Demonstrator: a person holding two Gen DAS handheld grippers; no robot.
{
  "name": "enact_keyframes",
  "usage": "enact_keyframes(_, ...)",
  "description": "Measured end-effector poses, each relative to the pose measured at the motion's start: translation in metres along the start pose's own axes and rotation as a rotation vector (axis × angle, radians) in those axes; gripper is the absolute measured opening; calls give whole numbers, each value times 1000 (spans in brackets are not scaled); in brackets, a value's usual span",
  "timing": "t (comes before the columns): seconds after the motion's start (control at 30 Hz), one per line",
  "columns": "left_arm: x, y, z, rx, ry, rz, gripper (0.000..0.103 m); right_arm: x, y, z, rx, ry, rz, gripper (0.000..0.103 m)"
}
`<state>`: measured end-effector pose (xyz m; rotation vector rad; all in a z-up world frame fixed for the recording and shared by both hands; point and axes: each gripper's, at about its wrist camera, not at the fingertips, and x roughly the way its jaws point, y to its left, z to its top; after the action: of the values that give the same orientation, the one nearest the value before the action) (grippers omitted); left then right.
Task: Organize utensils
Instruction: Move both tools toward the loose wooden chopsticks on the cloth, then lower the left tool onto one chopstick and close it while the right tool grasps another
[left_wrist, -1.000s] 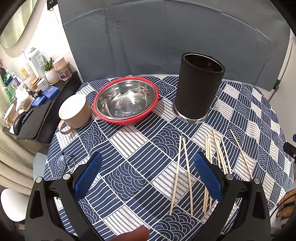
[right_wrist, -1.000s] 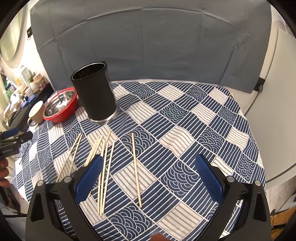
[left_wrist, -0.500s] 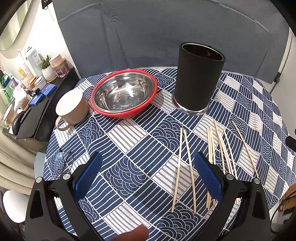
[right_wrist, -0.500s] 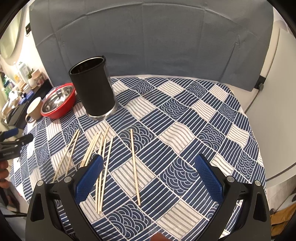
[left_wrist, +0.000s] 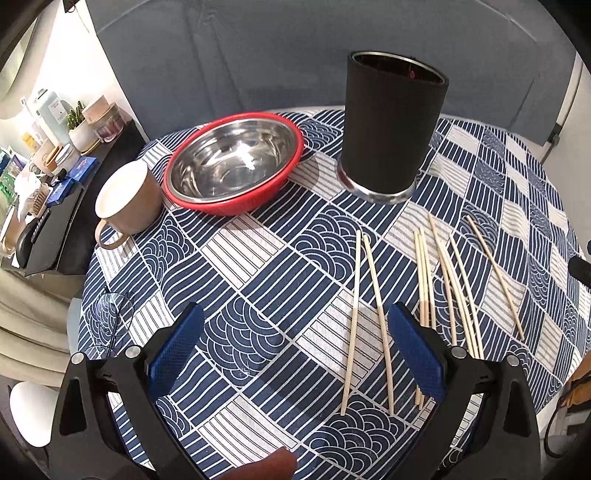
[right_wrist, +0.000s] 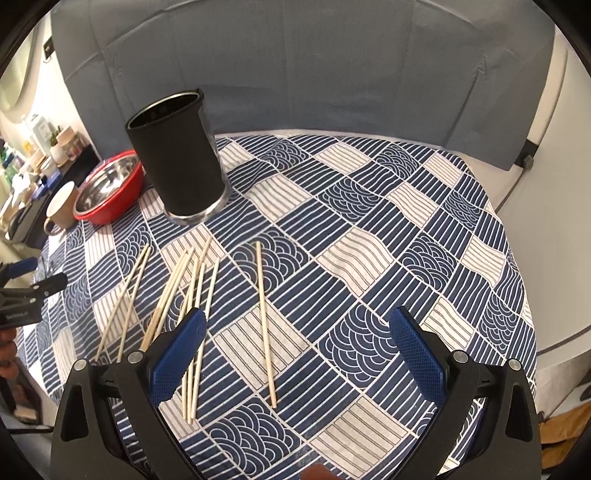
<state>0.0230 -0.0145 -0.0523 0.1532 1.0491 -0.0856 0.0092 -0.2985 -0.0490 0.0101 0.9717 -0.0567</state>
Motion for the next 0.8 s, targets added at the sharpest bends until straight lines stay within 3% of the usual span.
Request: enact_keyframes(0.8, 67, -11, -16, 42, 154, 29, 97, 74, -2, -6, -13, 161, 10, 95)
